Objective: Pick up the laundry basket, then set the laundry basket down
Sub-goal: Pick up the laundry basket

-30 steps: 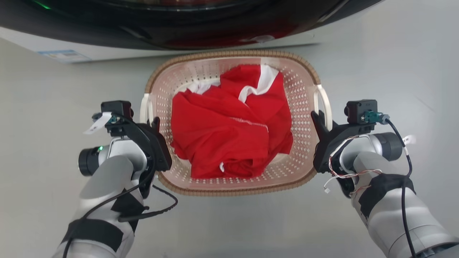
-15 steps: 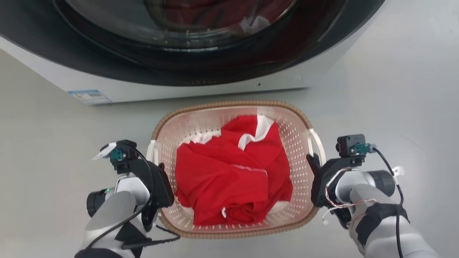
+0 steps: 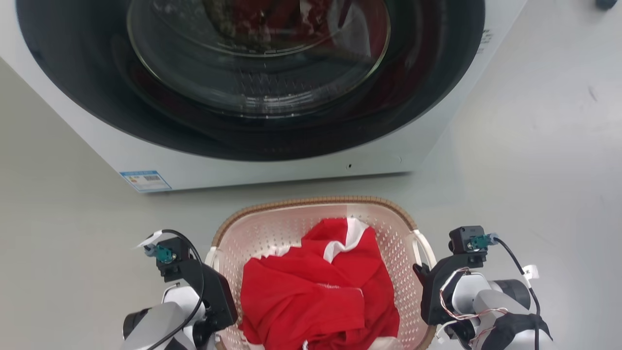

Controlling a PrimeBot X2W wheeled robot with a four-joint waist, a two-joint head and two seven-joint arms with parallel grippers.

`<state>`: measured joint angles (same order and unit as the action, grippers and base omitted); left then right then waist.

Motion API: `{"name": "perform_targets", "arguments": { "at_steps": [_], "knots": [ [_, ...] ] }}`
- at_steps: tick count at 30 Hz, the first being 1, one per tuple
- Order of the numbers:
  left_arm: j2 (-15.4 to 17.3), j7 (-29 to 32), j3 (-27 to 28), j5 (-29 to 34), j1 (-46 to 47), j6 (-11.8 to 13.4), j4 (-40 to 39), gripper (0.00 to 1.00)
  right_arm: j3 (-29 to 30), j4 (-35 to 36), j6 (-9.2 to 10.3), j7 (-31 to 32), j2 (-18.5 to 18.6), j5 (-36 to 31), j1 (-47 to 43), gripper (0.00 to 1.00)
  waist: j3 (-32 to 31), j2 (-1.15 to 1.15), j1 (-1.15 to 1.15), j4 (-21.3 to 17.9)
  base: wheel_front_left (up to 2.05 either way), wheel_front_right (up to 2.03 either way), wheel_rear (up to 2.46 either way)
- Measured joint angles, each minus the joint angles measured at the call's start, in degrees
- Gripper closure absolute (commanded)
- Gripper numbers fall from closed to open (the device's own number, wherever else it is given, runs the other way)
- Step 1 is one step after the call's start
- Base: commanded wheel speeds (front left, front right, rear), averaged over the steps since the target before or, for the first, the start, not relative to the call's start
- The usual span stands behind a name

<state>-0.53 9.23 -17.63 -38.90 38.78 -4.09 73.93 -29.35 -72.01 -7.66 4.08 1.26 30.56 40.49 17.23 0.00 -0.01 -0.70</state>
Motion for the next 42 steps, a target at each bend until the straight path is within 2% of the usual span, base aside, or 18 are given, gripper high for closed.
{"name": "perform_targets", "arguments": {
  "at_steps": [22,42],
  "knots": [
    [0.1,6.38,-3.81,-4.47,-7.31,1.15,0.0,1.0,-2.42,0.36,0.0,7.03,-0.02,5.28,-6.92,1.0,-13.96,0.0,0.0,-0.03,0.0,0.0,0.0],
    [0.42,8.82,-6.53,-7.44,-10.19,2.58,-0.58,1.0,-3.96,1.11,0.08,10.49,0.07,8.88,-9.74,1.0,-19.33,0.0,0.0,-0.21,0.0,0.0,0.0]
  ]
}}
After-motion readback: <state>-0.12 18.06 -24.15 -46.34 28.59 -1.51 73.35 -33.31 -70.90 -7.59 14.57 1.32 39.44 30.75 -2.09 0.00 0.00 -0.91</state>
